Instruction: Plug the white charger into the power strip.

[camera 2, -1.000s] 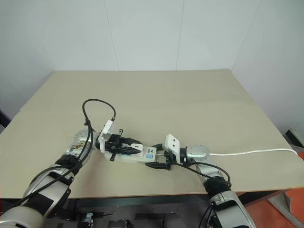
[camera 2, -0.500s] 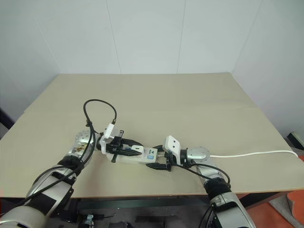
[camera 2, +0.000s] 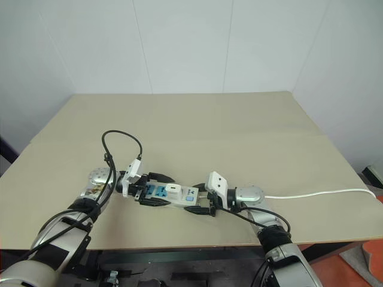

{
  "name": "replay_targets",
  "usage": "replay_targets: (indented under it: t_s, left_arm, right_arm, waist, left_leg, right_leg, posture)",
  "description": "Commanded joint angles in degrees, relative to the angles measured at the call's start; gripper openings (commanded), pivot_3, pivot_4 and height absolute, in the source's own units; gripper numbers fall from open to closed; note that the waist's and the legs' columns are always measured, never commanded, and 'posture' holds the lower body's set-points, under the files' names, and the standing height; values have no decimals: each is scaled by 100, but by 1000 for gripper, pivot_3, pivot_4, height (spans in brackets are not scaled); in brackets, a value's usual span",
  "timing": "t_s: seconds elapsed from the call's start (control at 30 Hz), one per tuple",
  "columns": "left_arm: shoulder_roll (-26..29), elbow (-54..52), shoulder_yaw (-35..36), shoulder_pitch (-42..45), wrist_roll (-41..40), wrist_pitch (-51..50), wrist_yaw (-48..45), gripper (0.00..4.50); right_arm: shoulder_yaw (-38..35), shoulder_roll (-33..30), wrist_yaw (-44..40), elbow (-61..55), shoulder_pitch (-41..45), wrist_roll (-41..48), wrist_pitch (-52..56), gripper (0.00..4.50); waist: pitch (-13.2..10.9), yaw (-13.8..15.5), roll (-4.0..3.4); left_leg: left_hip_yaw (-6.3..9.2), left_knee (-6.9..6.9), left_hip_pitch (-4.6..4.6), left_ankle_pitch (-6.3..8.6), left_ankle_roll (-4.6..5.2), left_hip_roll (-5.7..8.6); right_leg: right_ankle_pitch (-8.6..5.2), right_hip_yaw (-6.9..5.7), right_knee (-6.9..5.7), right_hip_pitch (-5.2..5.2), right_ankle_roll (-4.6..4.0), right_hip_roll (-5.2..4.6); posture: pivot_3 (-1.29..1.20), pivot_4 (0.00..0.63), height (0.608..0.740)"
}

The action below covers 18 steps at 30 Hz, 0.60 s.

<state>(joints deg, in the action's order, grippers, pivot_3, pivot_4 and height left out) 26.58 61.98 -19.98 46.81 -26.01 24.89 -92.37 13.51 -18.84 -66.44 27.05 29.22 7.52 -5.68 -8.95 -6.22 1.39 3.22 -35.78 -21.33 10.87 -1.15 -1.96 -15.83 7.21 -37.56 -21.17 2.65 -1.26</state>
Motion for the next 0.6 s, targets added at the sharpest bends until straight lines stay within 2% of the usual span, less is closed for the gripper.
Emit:
replay_targets:
  t_s: [0.03,0.2,0.37,0.47,0.57,0.6]
  left_arm:
    - [139,290,-36,-207,338,-31,-13,4483]
    - [283,83,203,-144,269,-230,-13,4483]
    - [524,-380,512,-227,-28,-444,-13,4483]
    - [746,-718,687,-351,-216,-582,-13,4483]
    - [916,-921,1066,-480,-370,-667,-13,4500]
    - [978,-999,1197,-537,-398,-695,-13,4500]
  right_arm:
    - [80,-32,-12,63,-6,-114,-9,3437]
    - [27,-23,236,171,64,-214,-179,3437]
    - [-110,-180,37,386,292,-65,-113,3437]
    - [-149,-335,-75,520,415,-57,-173,3437]
    - [-198,-484,-278,551,454,25,-202,4450]
    - [-217,-528,-360,549,454,72,-191,4482]
  waist:
    - [0,-2,0]
    - [-1,-29,1]
    - [-23,-50,9]
    - [-28,-28,6]
    - [-44,75,5]
    - [-46,83,5]
  left_leg:
    - [0,0,0,0,0,0]
    - [0,1,-1,0,0,0]
    - [2,1,-21,0,0,0]
    - [3,-3,-70,-1,0,1]
    - [5,-8,-128,-2,1,0]
    - [6,-8,-144,-2,1,0]
  right_leg:
    - [0,0,0,0,0,0]
    - [0,0,1,-3,0,0]
    - [1,-1,0,-18,1,-1]
    - [4,-3,-1,-60,6,-2]
    - [7,-7,0,-114,8,-2]
    - [7,-12,4,-126,8,-3]
  posture:
    - [0,150,740]
    - [0,150,740]
    - [0,150,740]
    - [0,150,740]
    - [0,150,740]
    - [0,150,740]
